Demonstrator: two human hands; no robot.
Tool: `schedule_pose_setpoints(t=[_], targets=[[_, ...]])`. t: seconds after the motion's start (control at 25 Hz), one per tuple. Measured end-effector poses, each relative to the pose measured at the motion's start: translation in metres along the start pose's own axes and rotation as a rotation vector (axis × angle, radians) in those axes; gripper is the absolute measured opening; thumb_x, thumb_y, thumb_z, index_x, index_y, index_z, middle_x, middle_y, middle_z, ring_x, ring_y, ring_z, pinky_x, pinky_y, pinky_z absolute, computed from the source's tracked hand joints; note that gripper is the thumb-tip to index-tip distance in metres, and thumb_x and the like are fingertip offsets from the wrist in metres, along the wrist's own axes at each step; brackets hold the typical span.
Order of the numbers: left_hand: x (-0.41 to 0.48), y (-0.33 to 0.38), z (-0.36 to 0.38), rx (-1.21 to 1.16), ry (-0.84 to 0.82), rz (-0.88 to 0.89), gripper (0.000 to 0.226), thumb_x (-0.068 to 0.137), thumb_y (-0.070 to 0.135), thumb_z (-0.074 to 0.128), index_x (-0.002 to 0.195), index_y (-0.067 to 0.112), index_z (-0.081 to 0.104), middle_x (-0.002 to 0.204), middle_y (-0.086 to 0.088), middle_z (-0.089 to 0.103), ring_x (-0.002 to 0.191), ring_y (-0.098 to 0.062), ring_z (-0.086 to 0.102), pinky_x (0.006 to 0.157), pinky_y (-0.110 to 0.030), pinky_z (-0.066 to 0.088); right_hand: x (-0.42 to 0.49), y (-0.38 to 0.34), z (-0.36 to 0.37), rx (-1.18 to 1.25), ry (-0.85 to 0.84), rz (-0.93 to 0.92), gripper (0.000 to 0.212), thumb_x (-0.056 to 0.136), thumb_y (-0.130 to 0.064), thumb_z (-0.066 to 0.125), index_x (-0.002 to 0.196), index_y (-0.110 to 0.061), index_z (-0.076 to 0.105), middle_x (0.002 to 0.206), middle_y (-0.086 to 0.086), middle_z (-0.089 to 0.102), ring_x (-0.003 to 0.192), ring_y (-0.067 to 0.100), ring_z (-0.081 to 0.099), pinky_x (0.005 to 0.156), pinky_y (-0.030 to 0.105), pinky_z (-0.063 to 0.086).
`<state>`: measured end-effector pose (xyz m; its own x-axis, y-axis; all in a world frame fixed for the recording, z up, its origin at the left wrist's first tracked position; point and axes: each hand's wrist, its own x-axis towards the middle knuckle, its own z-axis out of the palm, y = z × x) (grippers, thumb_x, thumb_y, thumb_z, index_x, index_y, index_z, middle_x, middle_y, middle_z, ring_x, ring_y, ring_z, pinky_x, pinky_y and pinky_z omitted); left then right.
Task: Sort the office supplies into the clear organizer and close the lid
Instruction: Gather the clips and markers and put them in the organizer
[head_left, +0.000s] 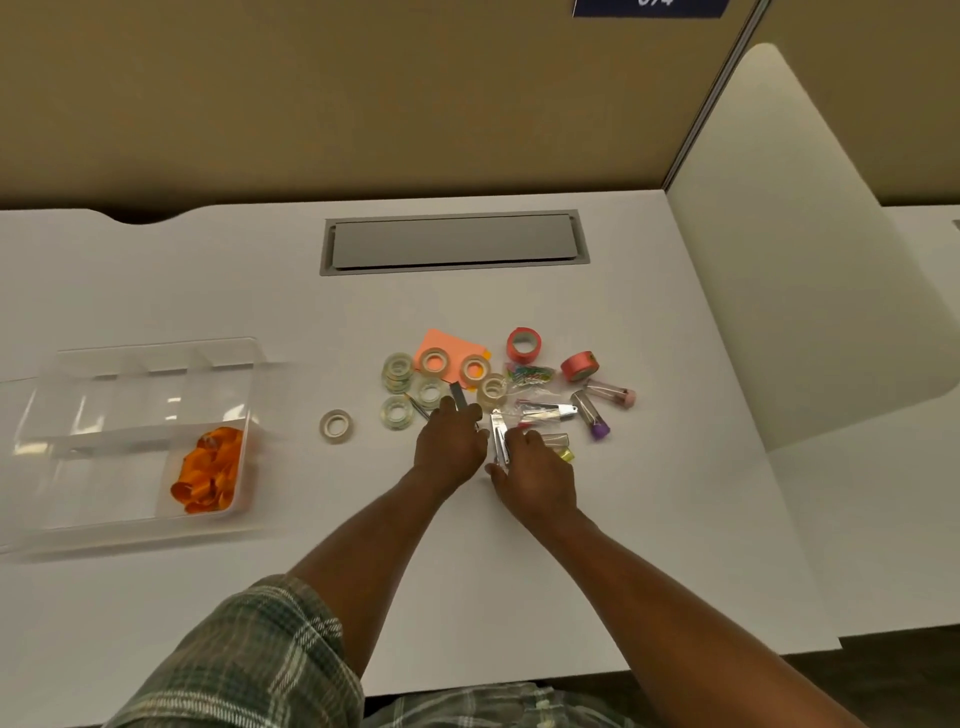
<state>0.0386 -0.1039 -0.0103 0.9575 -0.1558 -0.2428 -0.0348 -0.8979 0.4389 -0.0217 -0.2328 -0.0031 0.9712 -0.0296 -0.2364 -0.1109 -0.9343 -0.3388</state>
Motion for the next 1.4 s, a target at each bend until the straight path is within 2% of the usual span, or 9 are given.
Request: schedule_pose_setpoints(t=[0.12,0.24,0.32,0.48,0.64,0.88,1.04,1.2,1.4], targets=[[0.0,0.006,0.005,-0.033,0.031,-0.061,0.015,0.089,0.027,0.061,0.098,0.015,0.058,0.102,-0.013,0.056,0.092,-0.033,0.061,0.066,-0.033,0.043,0.008,-0.004,0.002,-0.11,-0.039,-0.007,0.061,0.092,-0.05,0.06,0.137,-0.011,0.046,0.135,0.013,0.056,0.116,0.028,0.06,0.089,0.035,0.051],[-0.003,0.005,0.009,-0.057,0.05,-0.109,0.024,0.092,0.02,0.052,0.114,0.015,0.057,0.101,-0.013,0.06,0.091,-0.032,0.061,0.069,-0.036,0.048,0.018,-0.008,0.002,-0.139,-0.053,0.025,0.054,0.092,-0.047,0.061,0.131,-0.01,0.049,0.128,0.012,0.057,0.113,0.027,0.059,0.088,0.036,0.05],[-0.004,0.008,0.006,-0.165,0.086,-0.189,0.019,0.091,0.021,0.048,0.106,0.018,0.059,0.096,-0.008,0.063,0.087,-0.029,0.063,0.071,-0.039,0.053,0.026,-0.009,0.002,-0.134,-0.052,0.056,0.045,0.092,-0.04,0.063,0.124,-0.011,0.053,0.124,0.011,0.057,0.112,0.027,0.059,0.087,0.036,0.05],[-0.009,0.006,-0.007,-0.649,0.078,-0.471,0.015,0.09,0.026,0.056,0.104,0.025,0.056,0.094,-0.003,0.068,0.083,-0.024,0.068,0.069,-0.033,0.053,0.04,-0.014,-0.001,-0.164,-0.117,0.08,0.029,0.087,-0.028,0.067,0.112,-0.014,0.068,0.118,0.01,0.061,0.109,0.028,0.061,0.084,0.034,0.049],[-0.019,-0.011,-0.026,-1.091,-0.026,-0.624,0.026,0.083,0.0,0.049,0.1,0.013,0.062,0.086,-0.011,0.067,0.066,-0.024,0.063,0.06,-0.031,0.052,0.045,-0.02,-0.004,-0.177,-0.106,0.127,0.028,0.082,-0.024,0.064,0.106,-0.011,0.069,0.112,0.01,0.063,0.105,0.029,0.063,0.084,0.034,0.05],[-0.038,-0.052,-0.065,-1.526,-0.07,-0.709,0.019,0.083,-0.007,0.047,0.095,-0.007,0.062,0.08,-0.018,0.061,0.073,-0.037,0.071,0.068,-0.039,0.062,0.049,-0.04,-0.017,0.013,-0.059,0.25,0.051,0.082,-0.056,0.058,0.1,-0.009,0.068,0.101,0.011,0.068,0.099,0.032,0.066,0.077,0.034,0.049],[-0.048,-0.088,-0.101,-1.679,-0.036,-0.701,0.015,0.088,0.0,0.043,0.092,-0.002,0.058,0.085,-0.02,0.061,0.068,-0.035,0.07,0.059,-0.035,0.059,0.051,-0.093,-0.023,0.405,-0.149,0.27,0.054,0.081,-0.062,0.053,0.054,-0.017,0.062,0.049,-0.003,0.061,0.053,0.013,0.06,0.059,0.027,0.041],[-0.055,-0.143,-0.137,-1.74,-0.01,-0.656,0.043,0.091,0.012,0.036,0.125,-0.007,0.055,0.088,-0.021,0.064,0.061,-0.026,0.056,0.053,-0.03,0.045,0.054,-0.172,-0.011,0.847,-0.314,0.33,0.027,0.079,-0.041,0.059,0.075,-0.015,0.065,0.066,0.004,0.069,0.051,0.015,0.061,0.049,0.024,0.045],[-0.055,-0.216,-0.178,-1.73,0.093,-0.65,0.035,0.093,0.013,0.038,0.116,-0.002,0.058,0.104,-0.028,0.067,0.073,-0.03,0.061,0.066,-0.035,0.05,0.072,-0.263,0.011,0.902,-0.342,0.26,0.021,0.077,-0.032,0.058,0.073,-0.012,0.063,0.069,0.007,0.068,0.053,0.019,0.059,0.053,0.028,0.048]])
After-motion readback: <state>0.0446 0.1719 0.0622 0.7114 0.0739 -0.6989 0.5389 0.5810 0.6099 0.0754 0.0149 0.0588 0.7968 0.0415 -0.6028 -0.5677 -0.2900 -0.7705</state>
